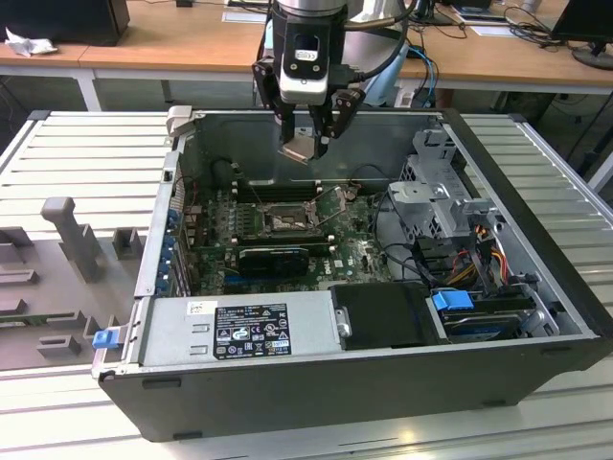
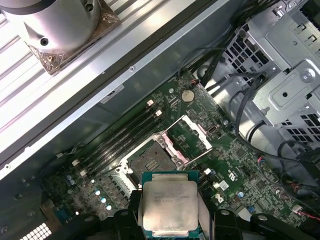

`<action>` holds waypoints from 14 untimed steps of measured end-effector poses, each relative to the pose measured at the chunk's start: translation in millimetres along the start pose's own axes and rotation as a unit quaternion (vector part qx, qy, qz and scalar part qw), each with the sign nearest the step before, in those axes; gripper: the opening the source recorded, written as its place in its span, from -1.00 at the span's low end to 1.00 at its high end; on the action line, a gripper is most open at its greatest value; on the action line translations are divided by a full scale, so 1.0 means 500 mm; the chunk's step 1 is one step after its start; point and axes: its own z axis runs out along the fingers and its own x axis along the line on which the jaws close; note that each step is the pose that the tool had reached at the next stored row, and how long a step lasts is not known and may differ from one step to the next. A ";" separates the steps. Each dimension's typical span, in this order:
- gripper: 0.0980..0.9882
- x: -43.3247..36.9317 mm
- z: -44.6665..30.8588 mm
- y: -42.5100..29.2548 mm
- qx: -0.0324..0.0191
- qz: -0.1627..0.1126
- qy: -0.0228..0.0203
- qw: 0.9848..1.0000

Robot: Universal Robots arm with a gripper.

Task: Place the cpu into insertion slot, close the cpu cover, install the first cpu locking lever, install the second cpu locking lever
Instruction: 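Place the cpu into insertion slot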

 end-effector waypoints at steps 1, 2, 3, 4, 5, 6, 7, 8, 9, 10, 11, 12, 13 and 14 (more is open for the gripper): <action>-0.03 0.000 0.000 0.000 0.000 0.001 0.000 1.000; -0.03 0.000 0.000 0.000 0.000 0.003 0.000 1.000; -0.03 0.000 0.000 0.000 0.000 0.005 0.000 1.000; -0.03 0.000 0.000 0.000 0.000 0.006 -0.001 1.000; -0.03 0.000 0.000 0.000 0.000 0.009 -0.001 1.000; -0.03 0.000 0.000 0.000 0.000 0.011 -0.001 1.000; -0.03 0.000 0.000 0.000 0.000 0.012 -0.001 1.000; -0.03 0.000 0.000 0.000 0.000 0.014 -0.001 1.000; -0.03 0.000 0.000 0.000 0.000 0.015 -0.001 1.000; -0.03 0.000 0.000 0.000 0.000 0.017 -0.001 1.000; -0.03 0.000 0.000 0.000 0.000 0.020 -0.002 1.000; -0.03 0.000 0.000 0.000 0.000 0.022 -0.002 1.000; -0.03 0.000 0.000 0.000 0.000 0.024 -0.002 1.000; -0.03 0.000 0.000 0.000 -0.001 0.026 -0.002 1.000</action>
